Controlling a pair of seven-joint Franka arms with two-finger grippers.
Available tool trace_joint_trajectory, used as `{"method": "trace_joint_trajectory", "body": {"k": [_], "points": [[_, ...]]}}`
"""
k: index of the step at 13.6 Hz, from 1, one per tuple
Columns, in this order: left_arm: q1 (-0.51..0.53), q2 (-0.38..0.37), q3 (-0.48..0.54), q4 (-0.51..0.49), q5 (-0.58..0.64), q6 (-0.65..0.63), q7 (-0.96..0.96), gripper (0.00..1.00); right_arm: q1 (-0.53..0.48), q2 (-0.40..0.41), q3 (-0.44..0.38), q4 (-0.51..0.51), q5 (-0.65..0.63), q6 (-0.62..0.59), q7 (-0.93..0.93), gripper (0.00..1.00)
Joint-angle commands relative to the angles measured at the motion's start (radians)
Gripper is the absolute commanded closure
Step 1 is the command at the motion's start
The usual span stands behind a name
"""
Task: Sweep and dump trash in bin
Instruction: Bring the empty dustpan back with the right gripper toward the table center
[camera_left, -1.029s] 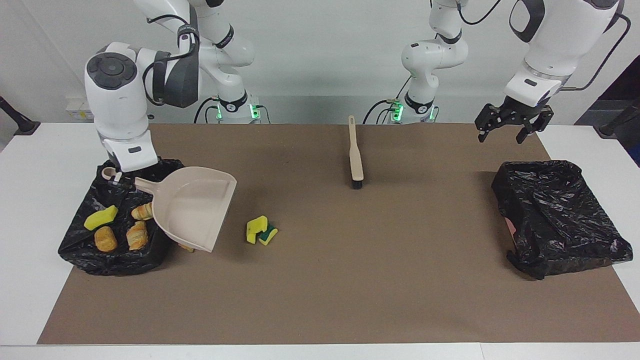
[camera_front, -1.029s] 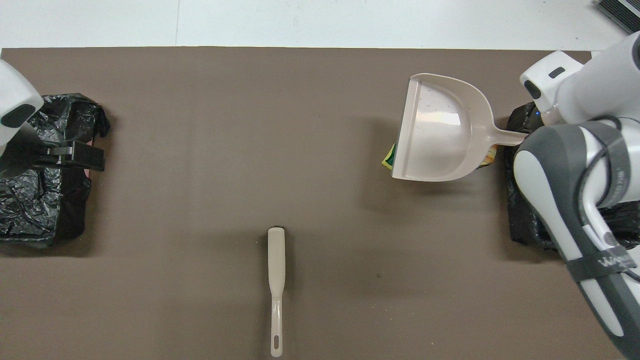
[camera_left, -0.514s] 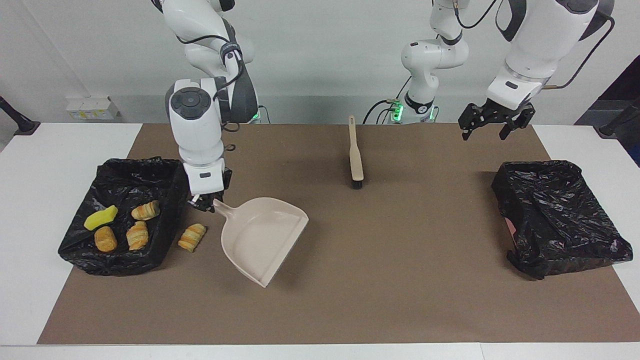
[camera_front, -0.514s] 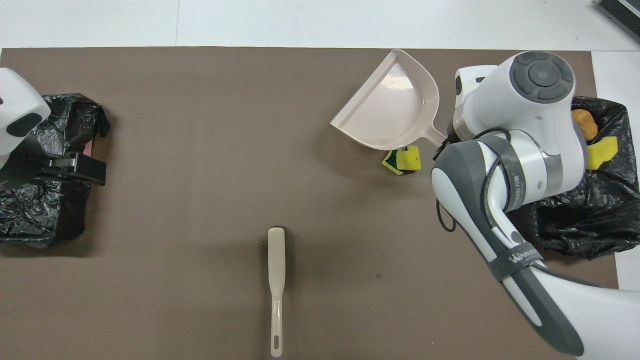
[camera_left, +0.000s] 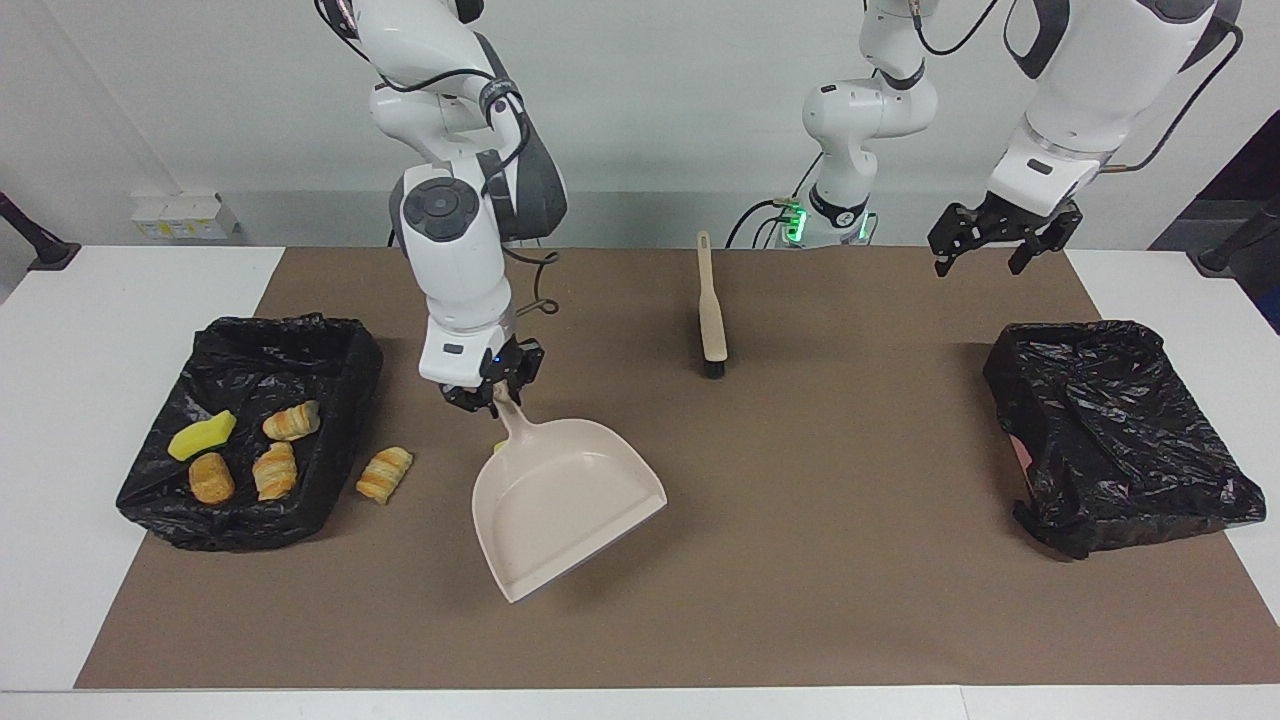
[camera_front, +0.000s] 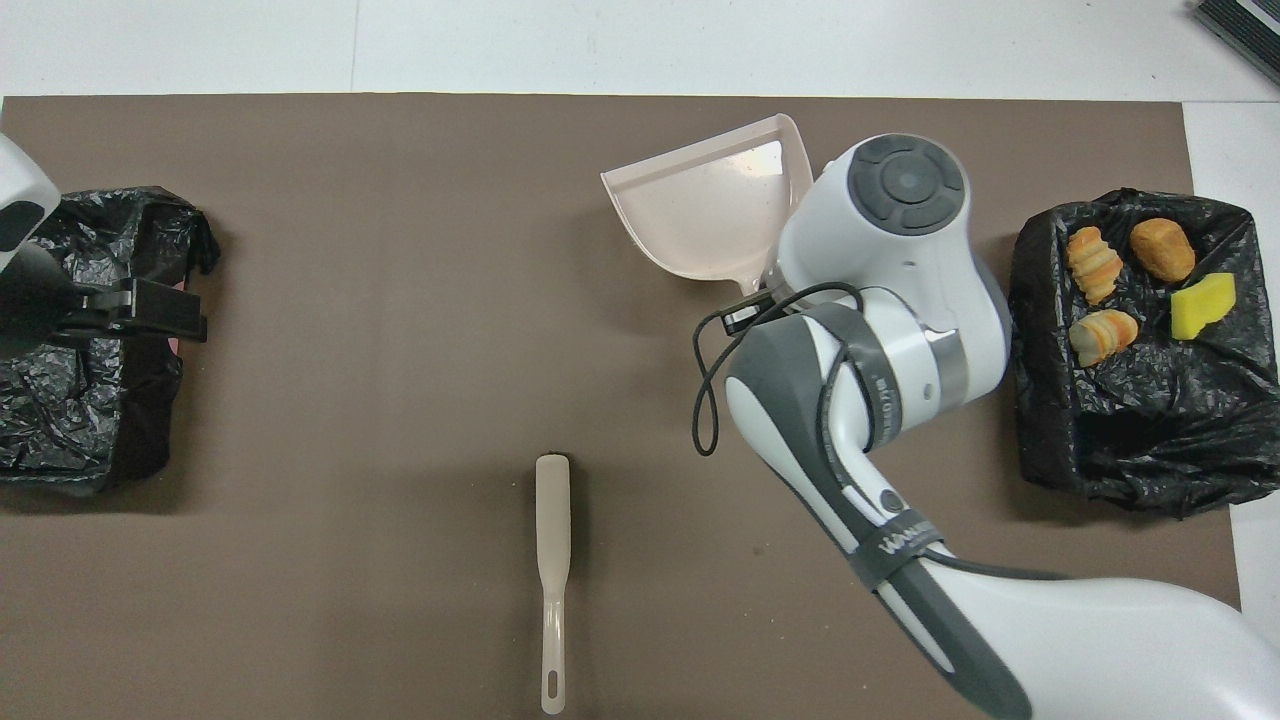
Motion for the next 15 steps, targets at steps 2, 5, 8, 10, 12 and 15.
{"method": "trace_joint_trajectory", "body": {"k": [2, 5, 8, 10, 12, 15], "points": [[0.008, -0.021, -0.005, -0.025, -0.017, 0.027, 0.009, 0.00, 0.080, 0.164, -0.001, 0.189, 0.029, -0.017, 0.258, 1.00], [0.009, -0.024, -0.005, -0.022, -0.017, 0.008, 0.006, 0.00, 0.108, 0.218, 0.002, 0.221, 0.072, 0.029, 0.375, 1.00], [0.012, -0.024, -0.003, -0.020, -0.017, 0.008, 0.004, 0.00, 0.146, 0.292, 0.010, 0.278, 0.072, 0.053, 0.427, 1.00], [0.009, -0.024, -0.005, -0.020, -0.017, 0.010, 0.004, 0.00, 0.157, 0.310, 0.010, 0.283, 0.066, 0.084, 0.436, 1.00], [0.011, -0.024, -0.005, -0.020, -0.015, 0.010, 0.004, 0.00, 0.157, 0.306, 0.009, 0.277, 0.054, 0.079, 0.427, 0.51], [0.011, -0.024, -0.005, -0.020, -0.017, 0.010, 0.004, 0.00, 0.160, 0.265, 0.010, 0.266, -0.001, 0.067, 0.424, 0.00]]}}
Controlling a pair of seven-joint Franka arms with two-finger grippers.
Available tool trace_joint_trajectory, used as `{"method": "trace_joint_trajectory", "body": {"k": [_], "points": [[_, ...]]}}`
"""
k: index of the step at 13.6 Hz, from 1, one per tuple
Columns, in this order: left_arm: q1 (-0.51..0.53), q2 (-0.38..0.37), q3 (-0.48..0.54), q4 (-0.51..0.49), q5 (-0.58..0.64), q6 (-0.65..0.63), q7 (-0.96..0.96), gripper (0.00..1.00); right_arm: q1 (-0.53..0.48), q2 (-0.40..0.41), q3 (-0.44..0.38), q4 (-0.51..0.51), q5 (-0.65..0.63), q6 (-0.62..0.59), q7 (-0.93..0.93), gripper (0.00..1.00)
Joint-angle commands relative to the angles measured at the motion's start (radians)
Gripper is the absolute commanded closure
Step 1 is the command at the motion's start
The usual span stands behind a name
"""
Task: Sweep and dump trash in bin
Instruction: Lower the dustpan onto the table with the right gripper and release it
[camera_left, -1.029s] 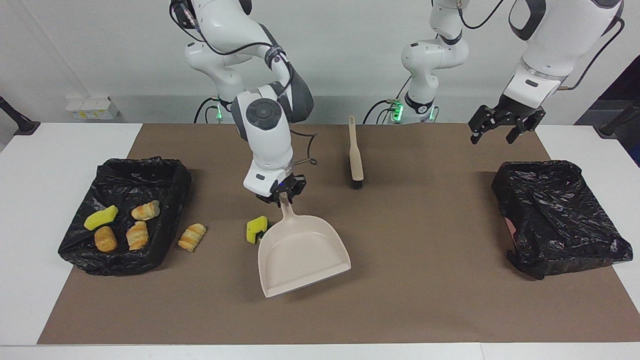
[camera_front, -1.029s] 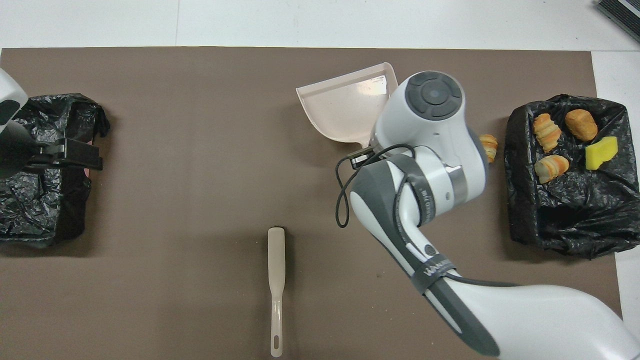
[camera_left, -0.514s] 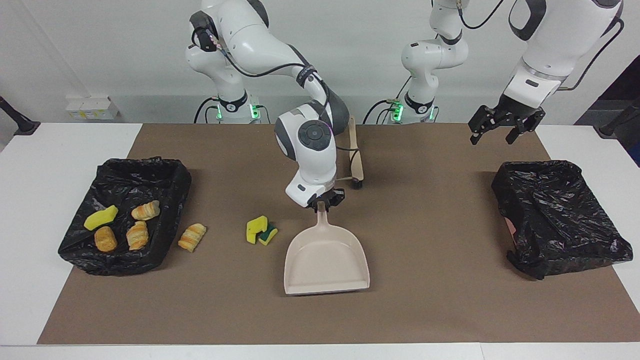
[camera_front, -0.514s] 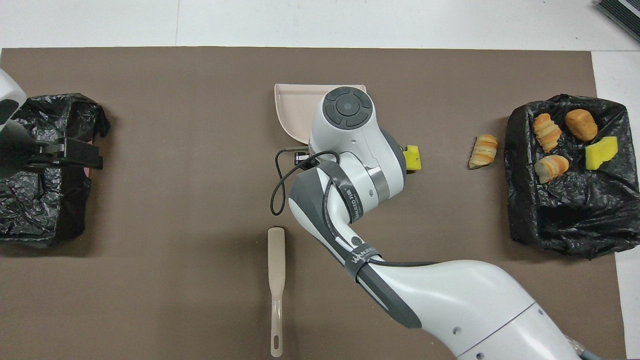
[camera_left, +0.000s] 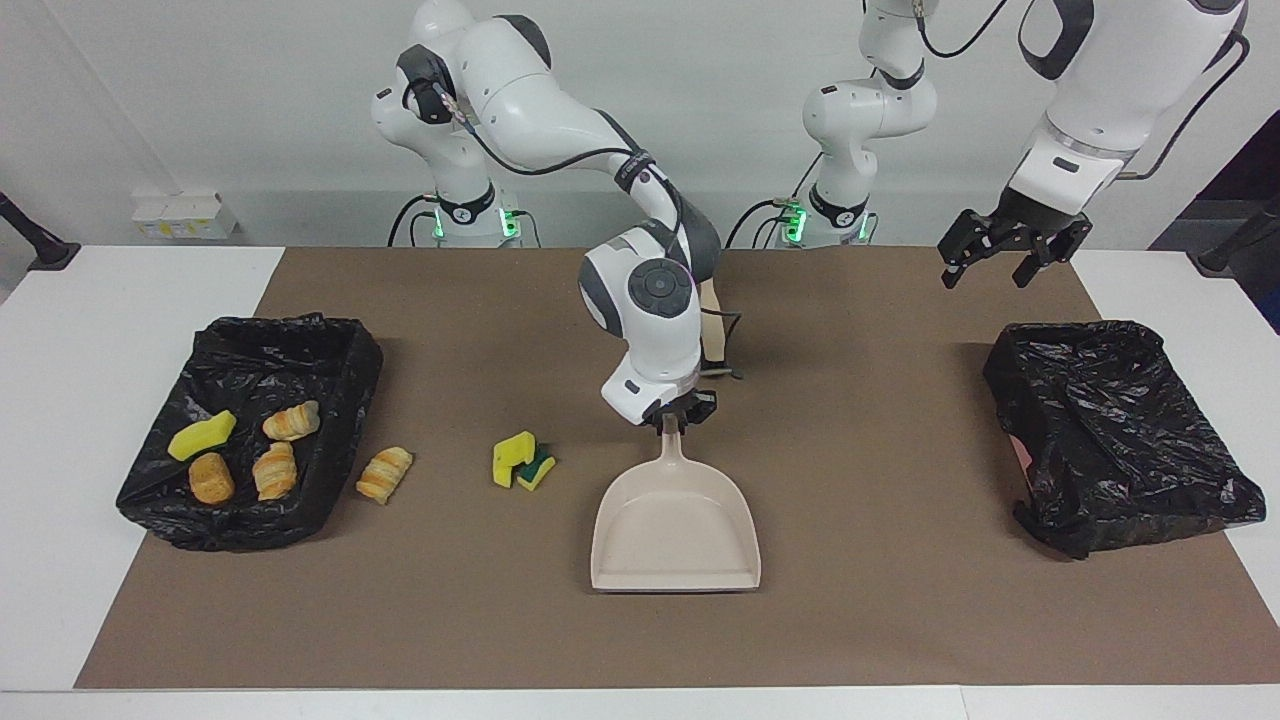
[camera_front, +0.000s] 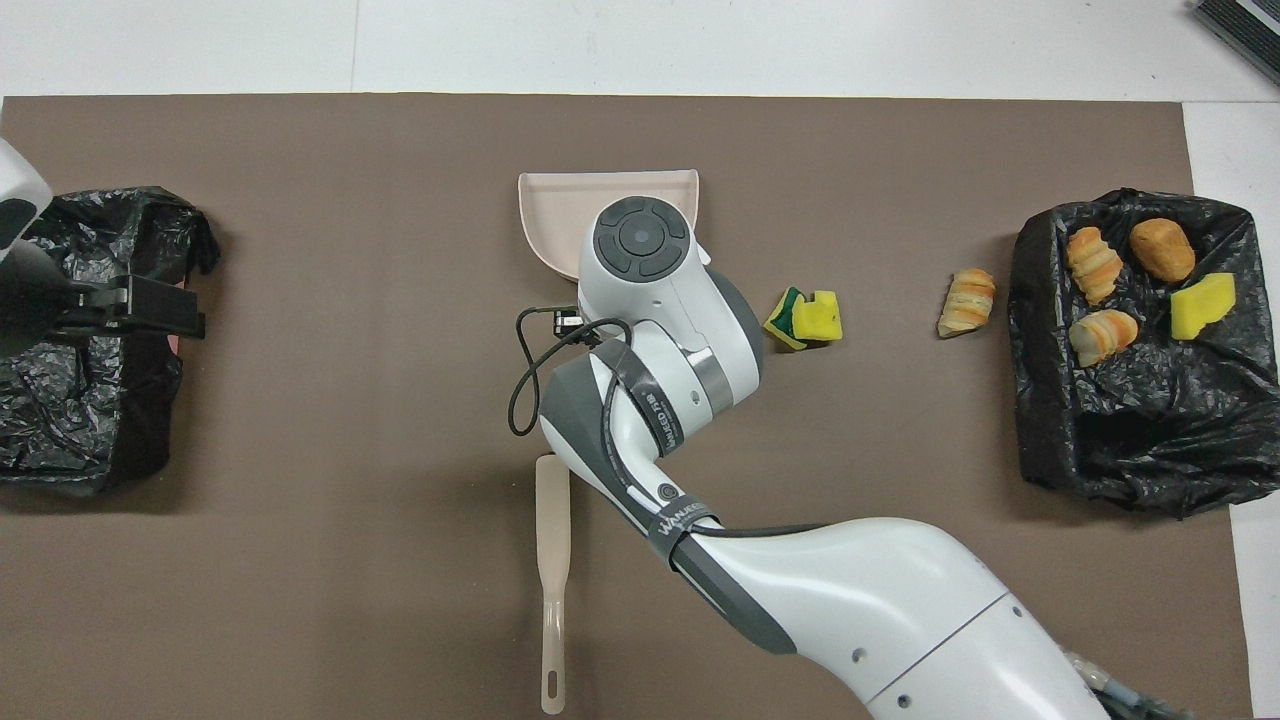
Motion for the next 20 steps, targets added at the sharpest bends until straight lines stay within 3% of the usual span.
{"method": "trace_joint_trajectory", "body": {"k": [1, 7, 11, 20], "points": [[0.007, -0.020, -0.002, -0.019, -0.013, 0.004, 0.004, 0.00, -0.006, -0.038, 0.004, 0.011, -0.016, -0.018, -0.001, 0.00], [0.009, -0.020, -0.002, -0.019, -0.011, 0.004, 0.004, 0.00, -0.061, -0.144, 0.003, 0.007, -0.013, -0.116, -0.028, 0.00], [0.009, -0.020, -0.001, -0.019, -0.013, 0.004, 0.004, 0.00, -0.215, -0.250, 0.001, -0.021, -0.009, -0.249, -0.298, 0.00], [0.009, -0.020, -0.002, -0.019, -0.011, 0.004, 0.004, 0.00, -0.478, -0.423, -0.010, -0.029, -0.029, -0.395, -0.593, 0.00]]}}
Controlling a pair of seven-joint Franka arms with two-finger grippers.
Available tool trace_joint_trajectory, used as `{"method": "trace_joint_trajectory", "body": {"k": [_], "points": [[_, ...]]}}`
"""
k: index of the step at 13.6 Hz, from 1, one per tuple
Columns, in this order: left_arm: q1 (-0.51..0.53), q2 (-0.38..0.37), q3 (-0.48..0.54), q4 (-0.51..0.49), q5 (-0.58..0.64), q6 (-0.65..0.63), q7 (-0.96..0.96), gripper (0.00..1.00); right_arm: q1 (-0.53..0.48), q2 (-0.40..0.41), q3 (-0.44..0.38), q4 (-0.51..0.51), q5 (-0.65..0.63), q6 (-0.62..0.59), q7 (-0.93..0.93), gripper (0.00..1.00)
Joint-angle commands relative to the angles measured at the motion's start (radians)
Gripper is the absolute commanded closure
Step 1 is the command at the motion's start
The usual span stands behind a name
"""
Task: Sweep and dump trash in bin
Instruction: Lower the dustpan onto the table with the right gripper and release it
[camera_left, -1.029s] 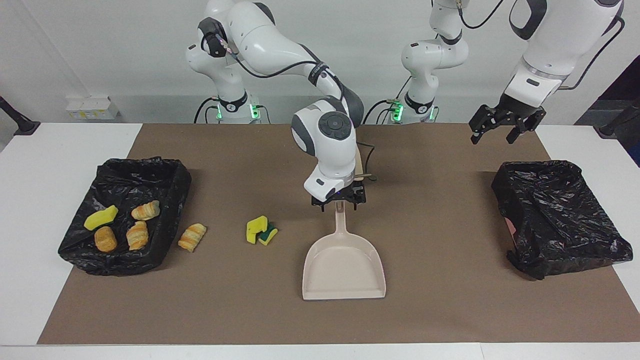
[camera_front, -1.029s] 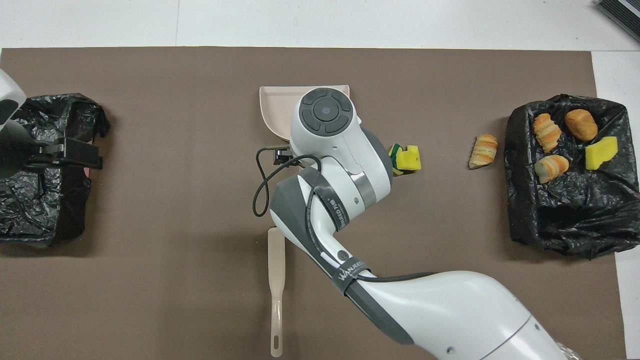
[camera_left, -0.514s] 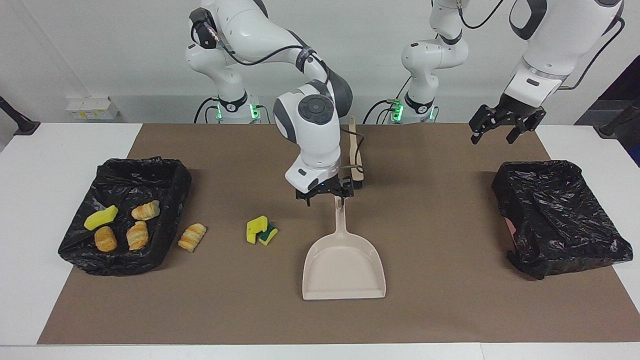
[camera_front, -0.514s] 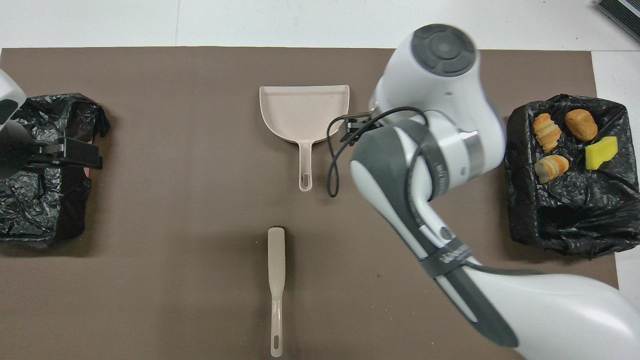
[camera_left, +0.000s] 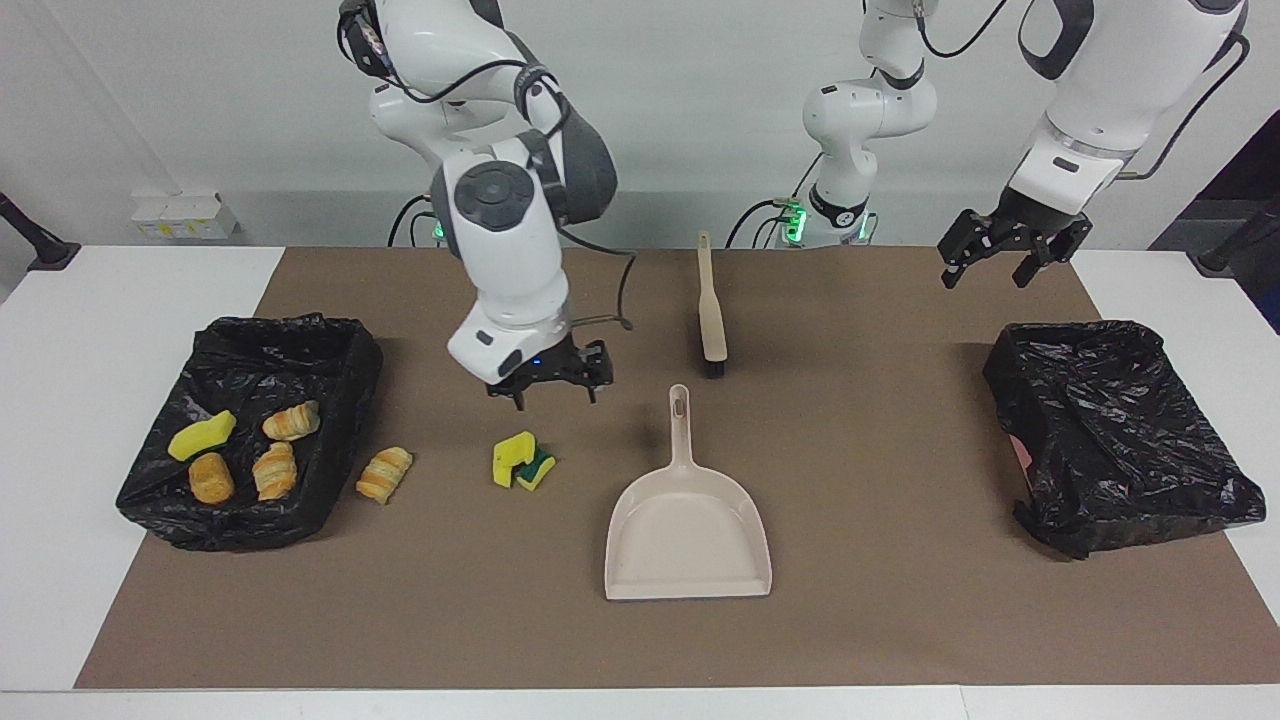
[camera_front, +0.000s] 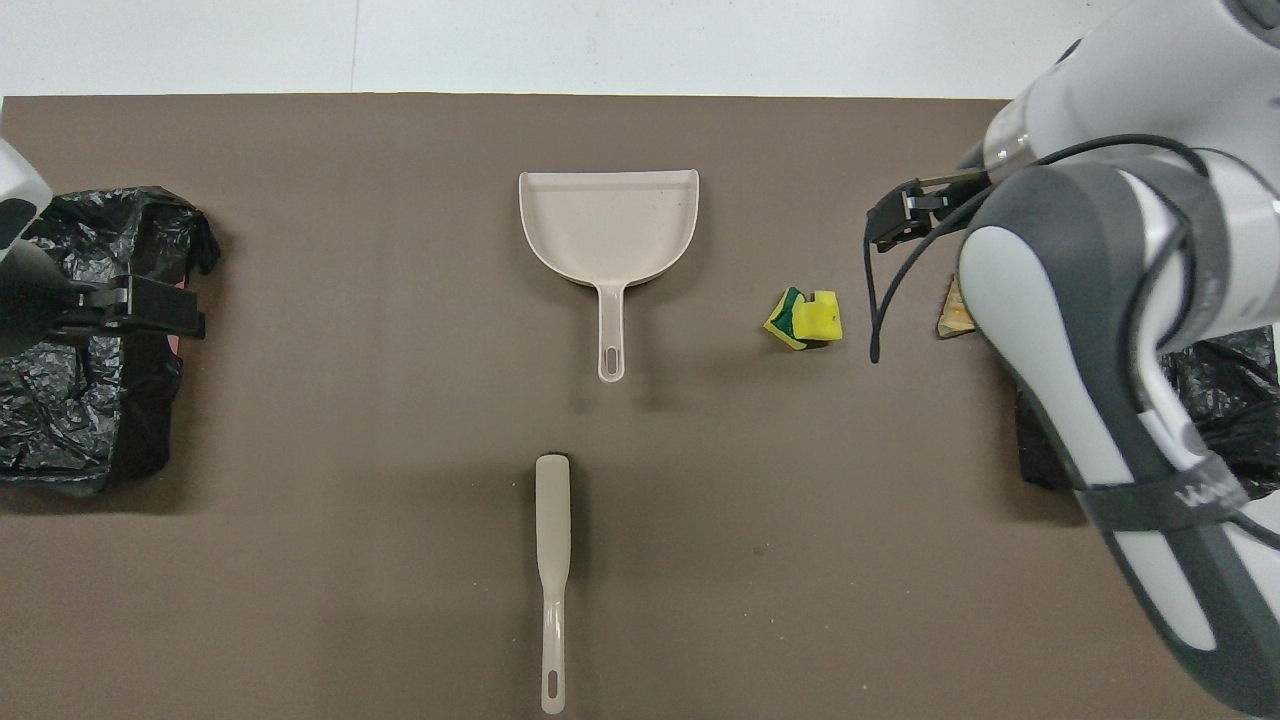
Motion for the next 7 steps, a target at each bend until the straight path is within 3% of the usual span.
{"method": "trace_joint_trajectory", "body": {"k": [1, 4, 7], "points": [[0.009, -0.020, -0.002, -0.019, -0.013, 0.004, 0.004, 0.00, -0.099, -0.085, 0.009, -0.037, -0.009, -0.067, -0.146, 0.00], [0.009, -0.020, -0.002, -0.019, -0.013, 0.004, 0.004, 0.00, -0.208, -0.116, 0.001, -0.037, -0.012, -0.127, -0.279, 0.00], [0.014, -0.031, 0.001, -0.016, -0.008, -0.038, 0.005, 0.00, -0.208, -0.165, 0.004, -0.037, -0.068, -0.162, -0.178, 0.00]]}}
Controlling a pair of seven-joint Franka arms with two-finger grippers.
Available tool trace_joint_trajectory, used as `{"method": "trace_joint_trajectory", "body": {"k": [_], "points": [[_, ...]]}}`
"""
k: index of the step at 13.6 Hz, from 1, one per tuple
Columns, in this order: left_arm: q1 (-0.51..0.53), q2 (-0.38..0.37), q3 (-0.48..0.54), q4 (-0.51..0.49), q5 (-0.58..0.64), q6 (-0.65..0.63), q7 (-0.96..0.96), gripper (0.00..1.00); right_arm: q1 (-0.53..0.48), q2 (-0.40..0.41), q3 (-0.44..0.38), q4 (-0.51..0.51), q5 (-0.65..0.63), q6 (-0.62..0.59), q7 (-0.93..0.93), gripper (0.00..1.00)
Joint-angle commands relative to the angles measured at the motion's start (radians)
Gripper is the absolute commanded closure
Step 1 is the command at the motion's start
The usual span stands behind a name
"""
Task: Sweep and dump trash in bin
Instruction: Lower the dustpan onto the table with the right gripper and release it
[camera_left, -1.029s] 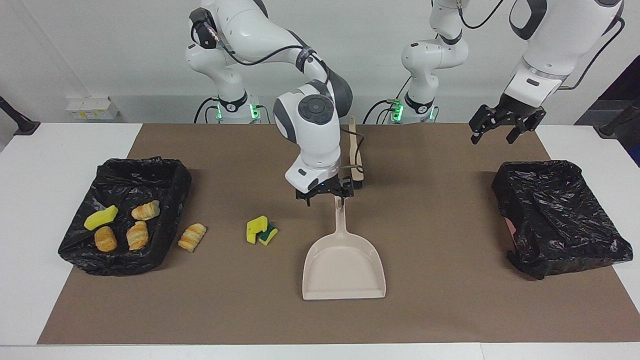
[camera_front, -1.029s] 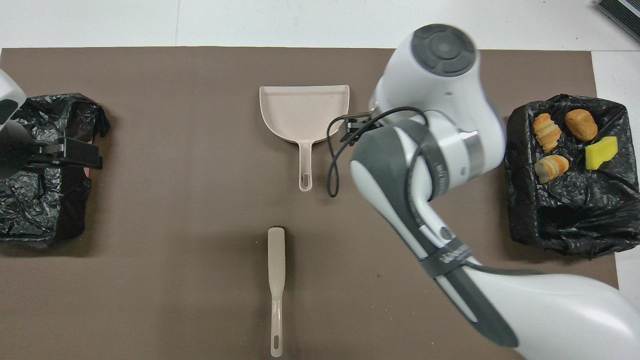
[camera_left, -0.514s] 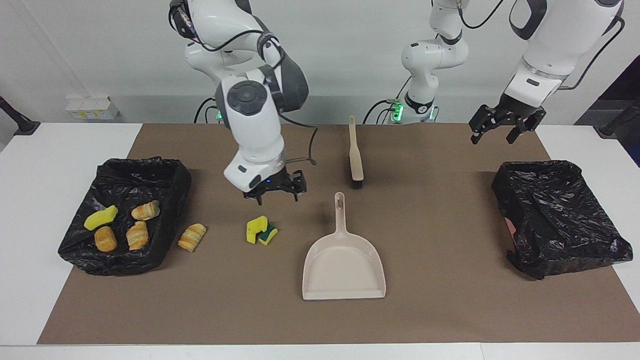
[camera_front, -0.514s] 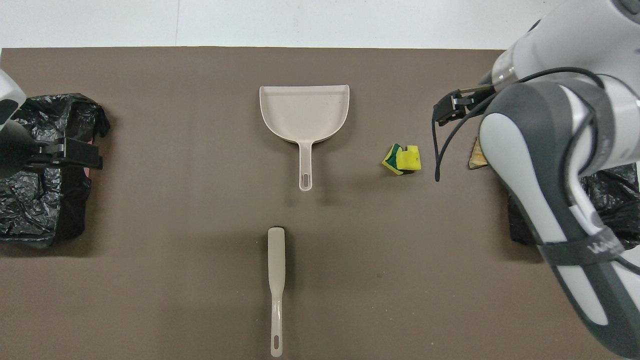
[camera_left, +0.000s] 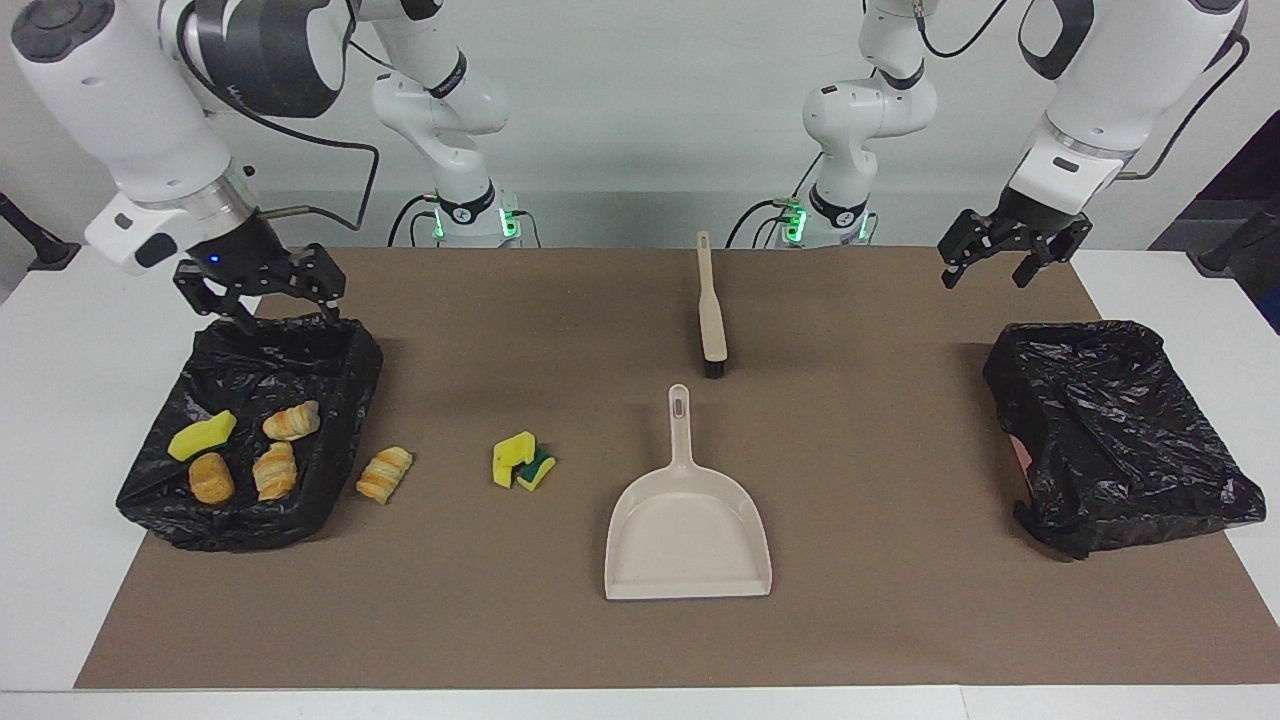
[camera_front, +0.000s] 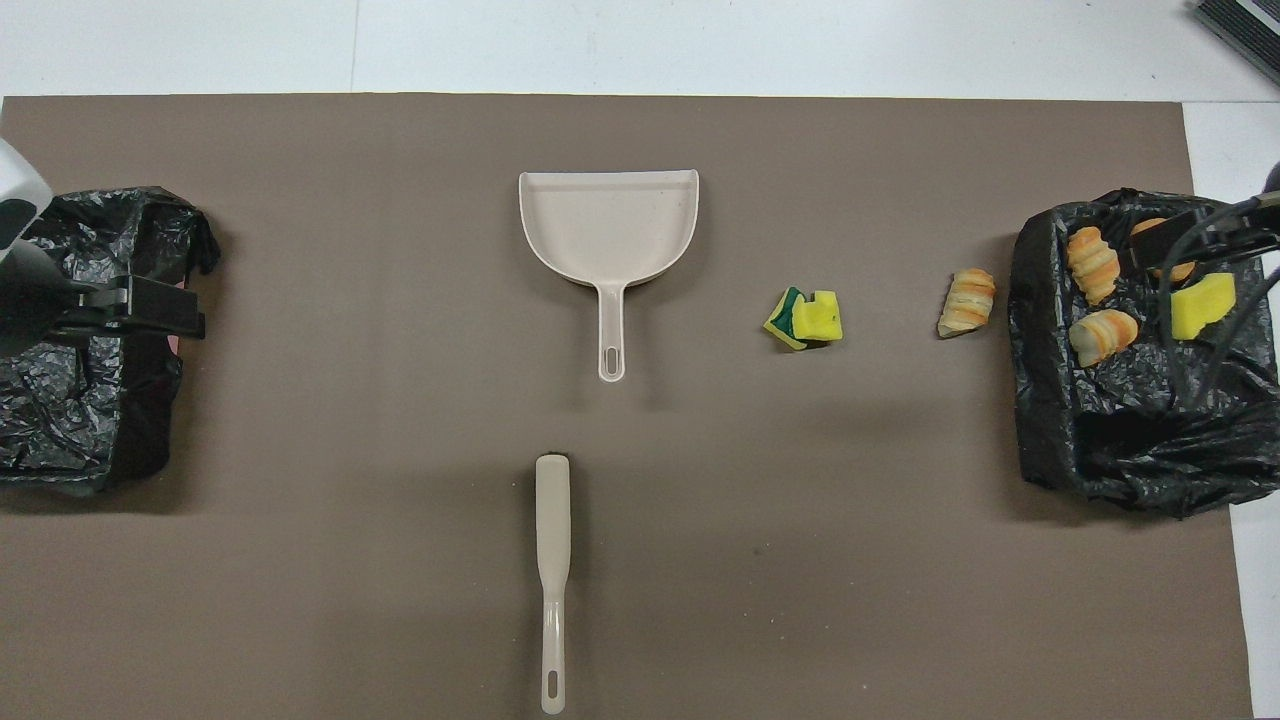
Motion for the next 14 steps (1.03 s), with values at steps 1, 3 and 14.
{"method": "trace_joint_trajectory", "body": {"k": [1, 3, 14], "points": [[0.020, -0.033, 0.009, 0.007, -0.002, -0.038, 0.008, 0.00, 0.016, -0.069, 0.020, -0.036, -0.049, -0.040, 0.091, 0.00], [0.018, -0.036, 0.011, 0.017, -0.001, -0.049, 0.007, 0.00, 0.015, -0.095, 0.020, -0.037, -0.048, -0.078, 0.085, 0.00], [0.021, -0.042, 0.013, 0.014, 0.000, -0.047, 0.004, 0.00, 0.022, -0.230, 0.023, -0.244, -0.010, -0.022, 0.125, 0.00]]}}
